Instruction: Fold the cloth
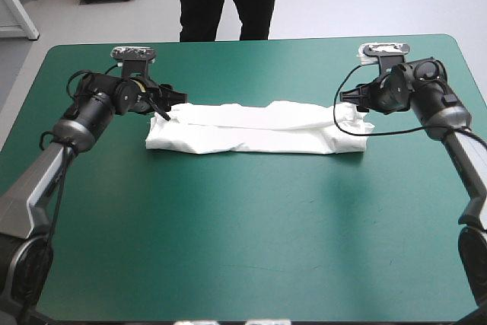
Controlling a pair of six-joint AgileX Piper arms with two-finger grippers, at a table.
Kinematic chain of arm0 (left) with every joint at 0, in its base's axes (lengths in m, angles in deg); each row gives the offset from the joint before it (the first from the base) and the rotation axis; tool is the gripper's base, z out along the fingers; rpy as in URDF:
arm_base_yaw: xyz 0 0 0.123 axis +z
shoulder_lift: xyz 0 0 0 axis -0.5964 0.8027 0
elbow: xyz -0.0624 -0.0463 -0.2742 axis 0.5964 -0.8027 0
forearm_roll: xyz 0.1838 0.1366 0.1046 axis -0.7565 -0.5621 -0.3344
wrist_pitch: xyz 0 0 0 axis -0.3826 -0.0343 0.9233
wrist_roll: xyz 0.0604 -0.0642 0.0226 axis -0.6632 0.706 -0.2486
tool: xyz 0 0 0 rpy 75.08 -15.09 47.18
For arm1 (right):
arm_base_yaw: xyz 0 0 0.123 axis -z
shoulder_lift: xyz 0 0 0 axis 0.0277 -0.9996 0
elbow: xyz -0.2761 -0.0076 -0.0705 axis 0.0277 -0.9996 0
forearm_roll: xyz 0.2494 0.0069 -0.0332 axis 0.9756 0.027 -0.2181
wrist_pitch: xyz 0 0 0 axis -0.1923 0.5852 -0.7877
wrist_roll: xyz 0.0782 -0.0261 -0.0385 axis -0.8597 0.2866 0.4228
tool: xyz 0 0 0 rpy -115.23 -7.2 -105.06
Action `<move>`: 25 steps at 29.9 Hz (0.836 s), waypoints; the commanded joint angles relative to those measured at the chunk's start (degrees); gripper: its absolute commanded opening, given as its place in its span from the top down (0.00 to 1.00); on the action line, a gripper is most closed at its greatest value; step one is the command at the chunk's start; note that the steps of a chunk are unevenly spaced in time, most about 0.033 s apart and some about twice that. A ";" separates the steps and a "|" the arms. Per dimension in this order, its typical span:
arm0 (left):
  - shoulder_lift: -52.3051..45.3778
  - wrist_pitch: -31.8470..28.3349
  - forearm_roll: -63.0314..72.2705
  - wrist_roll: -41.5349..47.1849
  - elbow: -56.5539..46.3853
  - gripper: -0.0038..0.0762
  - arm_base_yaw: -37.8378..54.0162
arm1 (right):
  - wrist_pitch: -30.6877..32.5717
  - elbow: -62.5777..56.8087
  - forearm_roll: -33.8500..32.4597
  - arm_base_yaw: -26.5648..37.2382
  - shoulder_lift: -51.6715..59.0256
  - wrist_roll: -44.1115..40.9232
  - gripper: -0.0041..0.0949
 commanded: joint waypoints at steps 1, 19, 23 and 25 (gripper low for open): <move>-7.40 2.54 3.91 -5.03 2.23 0.54 -0.82 | 1.58 2.11 -7.10 0.44 6.14 -1.49 0.41; 1.22 5.64 35.73 -30.80 10.83 0.96 -5.92 | 5.09 1.86 2.71 20.03 14.71 0.69 0.41; 9.09 6.34 37.13 -30.80 15.98 0.96 -7.46 | 3.22 0.23 16.83 25.01 13.52 9.99 0.41; 12.94 6.55 36.33 -29.98 18.60 0.96 -8.75 | 2.77 -1.00 21.47 26.30 12.26 14.48 0.41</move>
